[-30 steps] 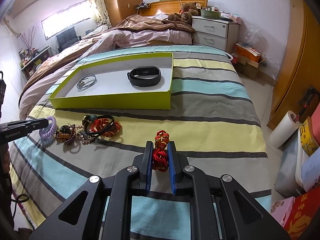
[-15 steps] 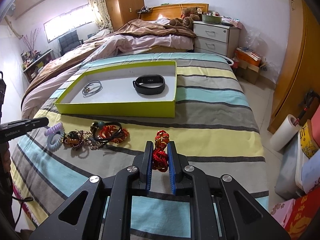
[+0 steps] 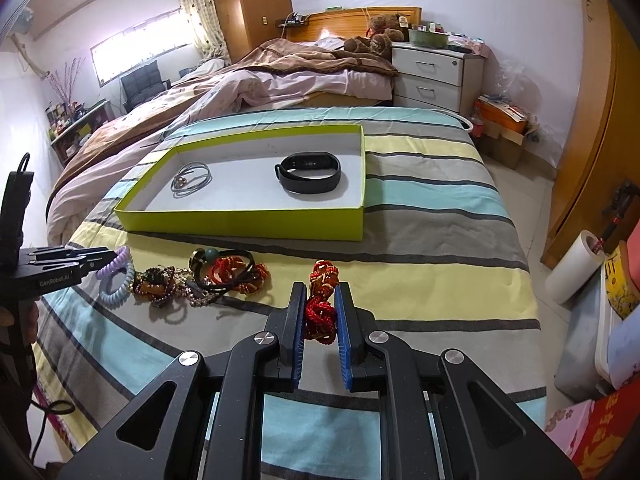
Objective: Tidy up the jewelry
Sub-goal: 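Carry the purple hair tie into the tray with the left tool while right carries the bracelet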
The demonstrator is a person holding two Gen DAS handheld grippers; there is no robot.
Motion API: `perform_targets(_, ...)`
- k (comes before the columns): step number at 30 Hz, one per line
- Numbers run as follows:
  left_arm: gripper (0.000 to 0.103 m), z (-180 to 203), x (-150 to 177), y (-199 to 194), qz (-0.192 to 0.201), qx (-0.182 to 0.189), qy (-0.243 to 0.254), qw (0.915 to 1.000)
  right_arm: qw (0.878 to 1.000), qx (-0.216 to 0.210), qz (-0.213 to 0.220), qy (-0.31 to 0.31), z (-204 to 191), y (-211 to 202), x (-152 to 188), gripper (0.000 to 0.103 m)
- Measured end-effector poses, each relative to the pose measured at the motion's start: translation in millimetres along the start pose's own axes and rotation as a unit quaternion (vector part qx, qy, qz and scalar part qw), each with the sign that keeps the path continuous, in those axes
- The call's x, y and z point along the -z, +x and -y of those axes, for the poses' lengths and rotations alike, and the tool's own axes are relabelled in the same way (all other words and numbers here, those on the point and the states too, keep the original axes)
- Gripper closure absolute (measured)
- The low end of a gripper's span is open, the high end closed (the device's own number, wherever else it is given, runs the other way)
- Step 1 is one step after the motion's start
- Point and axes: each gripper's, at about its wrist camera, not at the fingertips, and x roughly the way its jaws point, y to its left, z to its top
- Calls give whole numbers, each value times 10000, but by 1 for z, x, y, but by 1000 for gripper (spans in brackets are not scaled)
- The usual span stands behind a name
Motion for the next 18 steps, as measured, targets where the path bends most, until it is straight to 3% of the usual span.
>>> perform_targets(5, 65, 7, -1, 2, 3, -347, 571, 9978, 10000, -10, -27, 17, -1, 3, -1, 88)
perform_targets(9, 64, 2, -3, 4, 4, -202, 587, 9981, 10000, 3, -49, 33, -1, 5, -2, 88)
perform_targets(11, 67, 1, -3, 4, 21, -130, 572, 9983, 10000, 1, -61, 48, -2, 6, -2, 88)
perform_targets(13, 82, 1, -2, 3, 42, 67, 547, 9985, 10000, -9, -62, 50, -1, 7, -2, 88)
perform_targets(15, 85, 4, -1, 3, 77, 59, 560, 9984, 10000, -21, -72, 43, -1, 7, -2, 88)
perform_targets(16, 92, 4, -1, 2, 95, 86, 523, 9985, 10000, -13, -73, 34, -2, 7, -2, 88)
perform_targets(18, 93, 2, 0, 2, 112, 125, 467, 9988, 10000, -10, -69, 41, -1, 7, -2, 88)
